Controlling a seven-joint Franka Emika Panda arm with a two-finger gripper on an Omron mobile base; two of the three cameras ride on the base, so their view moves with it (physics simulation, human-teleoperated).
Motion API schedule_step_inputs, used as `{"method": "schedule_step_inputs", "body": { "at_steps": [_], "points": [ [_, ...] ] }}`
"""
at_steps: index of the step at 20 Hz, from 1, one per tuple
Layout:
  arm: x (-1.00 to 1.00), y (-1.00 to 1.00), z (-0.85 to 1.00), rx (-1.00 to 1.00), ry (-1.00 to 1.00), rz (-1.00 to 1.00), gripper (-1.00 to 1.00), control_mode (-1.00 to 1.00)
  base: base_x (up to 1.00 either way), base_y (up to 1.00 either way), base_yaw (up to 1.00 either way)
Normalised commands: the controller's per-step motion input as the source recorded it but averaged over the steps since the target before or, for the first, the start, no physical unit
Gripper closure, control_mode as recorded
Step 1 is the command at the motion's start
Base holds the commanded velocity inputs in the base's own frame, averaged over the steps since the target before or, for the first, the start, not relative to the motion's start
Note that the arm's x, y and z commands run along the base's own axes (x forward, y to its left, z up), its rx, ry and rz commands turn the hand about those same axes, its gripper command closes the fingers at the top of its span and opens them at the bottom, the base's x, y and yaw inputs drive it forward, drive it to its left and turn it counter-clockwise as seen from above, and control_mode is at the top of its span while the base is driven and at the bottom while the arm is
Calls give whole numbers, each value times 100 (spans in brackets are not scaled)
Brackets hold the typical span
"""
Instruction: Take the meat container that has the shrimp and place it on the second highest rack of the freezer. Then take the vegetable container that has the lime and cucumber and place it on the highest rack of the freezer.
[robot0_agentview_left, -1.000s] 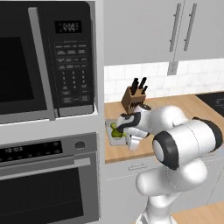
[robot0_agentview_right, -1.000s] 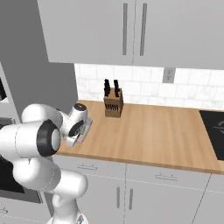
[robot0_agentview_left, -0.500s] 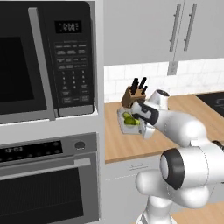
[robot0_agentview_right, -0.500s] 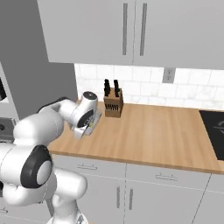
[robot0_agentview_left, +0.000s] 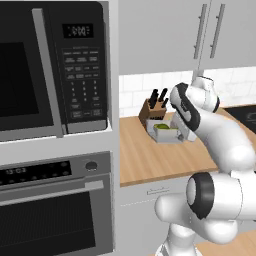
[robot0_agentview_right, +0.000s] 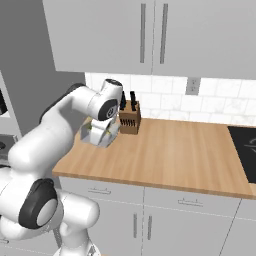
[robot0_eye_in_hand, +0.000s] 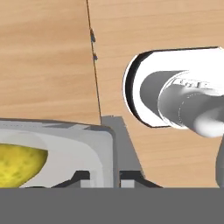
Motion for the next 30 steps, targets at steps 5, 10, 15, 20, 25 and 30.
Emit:
{"method": "schedule_step_inputs", "body": {
  "at_steps": [5,10,15,20,25,30],
  "points": [
    [-100,-6,63,-4,7,18,100,-100,0,0,0],
    [-100,0,15,-6,-15,11,100,-100,0,0,0],
    [-83,0,18,-3,-33,1,100,-100,0,0,0],
    [-14,0,13,0,-20,3,100,-100,0,0,0],
    [0,0,0,-1,3,2,100,-100,0,0,0],
    [-14,-1,0,0,0,0,100,100,-38,0,0]
  ]
}}
